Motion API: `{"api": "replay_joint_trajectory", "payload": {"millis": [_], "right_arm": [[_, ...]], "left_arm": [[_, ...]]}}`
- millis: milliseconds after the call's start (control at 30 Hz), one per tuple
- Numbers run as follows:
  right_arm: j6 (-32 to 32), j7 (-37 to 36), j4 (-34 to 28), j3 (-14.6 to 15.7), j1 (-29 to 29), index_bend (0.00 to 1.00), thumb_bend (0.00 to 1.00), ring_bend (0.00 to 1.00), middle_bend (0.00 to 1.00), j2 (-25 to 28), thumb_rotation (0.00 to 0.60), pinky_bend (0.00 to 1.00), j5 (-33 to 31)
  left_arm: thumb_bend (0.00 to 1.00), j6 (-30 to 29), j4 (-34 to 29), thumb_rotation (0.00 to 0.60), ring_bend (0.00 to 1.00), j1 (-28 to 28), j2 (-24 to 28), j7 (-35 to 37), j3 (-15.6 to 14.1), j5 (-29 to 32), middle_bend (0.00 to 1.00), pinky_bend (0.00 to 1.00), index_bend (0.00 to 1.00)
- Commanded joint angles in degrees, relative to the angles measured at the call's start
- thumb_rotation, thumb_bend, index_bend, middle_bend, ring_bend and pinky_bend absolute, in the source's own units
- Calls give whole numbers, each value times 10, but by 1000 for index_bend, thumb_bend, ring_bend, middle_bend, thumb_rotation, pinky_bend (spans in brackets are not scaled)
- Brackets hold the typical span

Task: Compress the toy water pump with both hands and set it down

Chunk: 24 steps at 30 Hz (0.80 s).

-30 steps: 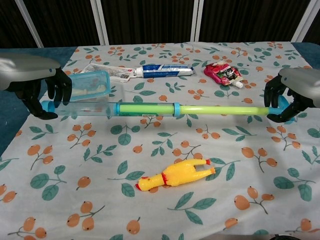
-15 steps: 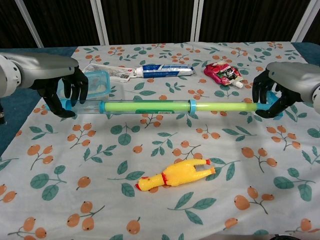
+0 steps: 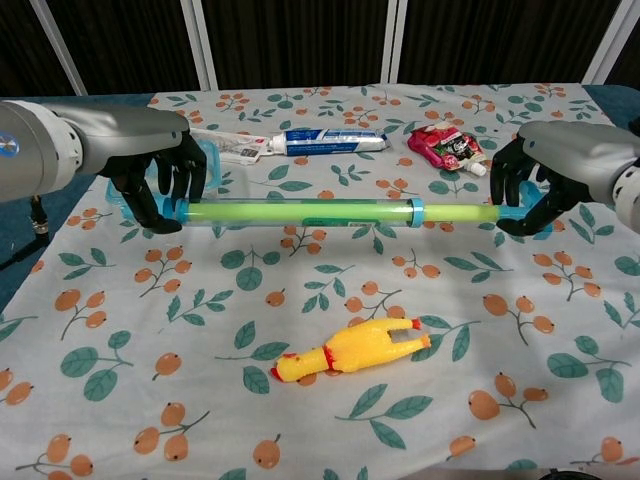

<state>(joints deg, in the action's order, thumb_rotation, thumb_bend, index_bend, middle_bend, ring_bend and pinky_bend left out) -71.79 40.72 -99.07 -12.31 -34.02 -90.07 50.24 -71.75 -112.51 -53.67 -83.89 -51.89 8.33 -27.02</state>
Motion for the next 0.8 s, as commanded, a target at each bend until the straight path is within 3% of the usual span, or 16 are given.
{"api": "replay_joint_trajectory", "payload": {"millis": [33, 667, 800], "right_arm": [[-1, 1, -3, 2, -1, 829, 410, 309, 576, 0, 600, 267, 1], [-8, 8, -14, 11, -8, 829, 411, 309, 576, -8, 600, 268, 1], [-9, 8, -12, 10, -8, 808, 386, 288, 522, -7, 600, 267, -4]], "left_arm": [[368, -4, 0, 600, 358, -3, -4, -2, 1, 3, 534, 470, 589], [368, -15, -3, 600, 359, -16, -20, -3, 7, 14, 535, 470, 586], [353, -17, -1, 600, 338, -16, -21, -2, 5, 11, 486, 436, 517]]}}
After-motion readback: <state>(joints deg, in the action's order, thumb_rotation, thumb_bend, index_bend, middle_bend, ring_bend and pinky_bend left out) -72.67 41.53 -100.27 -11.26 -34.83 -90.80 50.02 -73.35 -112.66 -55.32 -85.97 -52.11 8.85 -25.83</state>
